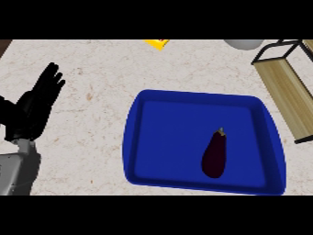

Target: Pick the croissant from the tray and place it in the tiered shelf

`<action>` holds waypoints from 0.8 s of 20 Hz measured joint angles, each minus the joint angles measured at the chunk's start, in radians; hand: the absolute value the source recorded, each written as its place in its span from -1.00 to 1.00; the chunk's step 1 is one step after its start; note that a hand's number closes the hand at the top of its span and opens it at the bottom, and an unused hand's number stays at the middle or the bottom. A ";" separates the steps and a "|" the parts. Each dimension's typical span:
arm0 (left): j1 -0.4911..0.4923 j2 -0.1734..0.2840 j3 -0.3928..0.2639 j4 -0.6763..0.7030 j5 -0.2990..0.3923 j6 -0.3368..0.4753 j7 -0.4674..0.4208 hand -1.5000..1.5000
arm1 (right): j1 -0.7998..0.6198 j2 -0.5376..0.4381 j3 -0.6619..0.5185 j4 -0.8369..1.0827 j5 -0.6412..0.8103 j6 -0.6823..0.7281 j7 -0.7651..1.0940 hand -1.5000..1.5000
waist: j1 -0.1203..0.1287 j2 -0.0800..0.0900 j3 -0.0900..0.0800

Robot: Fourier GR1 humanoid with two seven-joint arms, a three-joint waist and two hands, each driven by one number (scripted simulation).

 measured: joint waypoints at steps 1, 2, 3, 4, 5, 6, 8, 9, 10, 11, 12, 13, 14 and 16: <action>-0.013 -0.001 0.002 0.000 0.002 0.002 0.011 0.00 | -0.009 -0.010 -0.004 0.021 -0.010 -0.011 -0.023 -1.00 | -0.001 0.000 0.000; -0.009 -0.001 0.003 -0.001 0.001 0.000 0.011 0.00 | -0.014 -0.023 -0.013 0.034 -0.025 -0.017 -0.039 -1.00 | -0.001 0.000 0.000; 0.006 -0.005 0.002 0.004 -0.004 -0.002 -0.010 0.00 | -0.016 -0.034 -0.027 0.041 -0.039 -0.023 -0.053 -1.00 | -0.002 -0.001 0.000; -0.011 0.002 0.010 0.018 -0.003 -0.006 -0.010 0.00 | -0.032 -0.049 -0.036 0.066 -0.054 -0.029 -0.069 -1.00 | -0.002 0.000 0.000; -0.016 0.014 0.021 0.019 0.008 -0.018 -0.002 0.00 | -0.043 -0.074 -0.045 0.090 -0.066 -0.025 -0.078 -1.00 | -0.002 0.000 0.000; -0.015 0.010 0.020 0.024 0.005 -0.017 -0.010 0.00 | -0.045 -0.094 -0.051 0.101 -0.086 -0.009 -0.077 -1.00 | -0.003 -0.001 0.000; -0.016 -0.002 0.013 0.021 -0.002 -0.006 -0.002 0.00 | -0.035 -0.122 -0.074 0.115 -0.147 0.061 -0.072 -1.00 | -0.007 -0.002 0.000; -0.007 -0.003 0.010 0.009 -0.002 -0.006 0.001 0.00 | -0.033 -0.141 -0.090 0.129 -0.181 0.102 -0.062 -1.00 | -0.008 -0.003 -0.001; -0.001 0.001 0.013 0.001 0.001 -0.010 0.005 0.00 | -0.030 -0.151 -0.103 0.141 -0.210 0.134 -0.046 -1.00 | -0.008 -0.004 -0.001; -0.002 0.003 0.016 0.004 -0.001 -0.010 0.003 0.00 | -0.017 -0.166 -0.125 0.147 -0.243 0.173 -0.036 -1.00 | -0.012 -0.004 -0.001; 0.006 0.004 0.019 0.004 -0.001 -0.012 -0.002 0.00 | 0.002 -0.186 -0.155 0.154 -0.278 0.212 -0.033 -1.00 | -0.015 -0.005 -0.001; 0.014 0.003 0.018 0.001 -0.001 -0.013 -0.003 0.00 | 0.022 -0.204 -0.185 0.170 -0.309 0.244 -0.043 -1.00 | -0.016 -0.005 -0.001; 0.017 0.001 0.018 0.005 -0.003 -0.013 -0.008 0.00 | 0.038 -0.229 -0.212 0.169 -0.340 0.282 -0.030 -1.00 | -0.019 -0.005 0.000; 0.030 0.005 0.024 -0.008 0.005 -0.022 -0.005 0.00 | 0.093 -0.261 -0.278 0.165 -0.392 0.344 -0.031 -1.00 | -0.022 -0.006 -0.001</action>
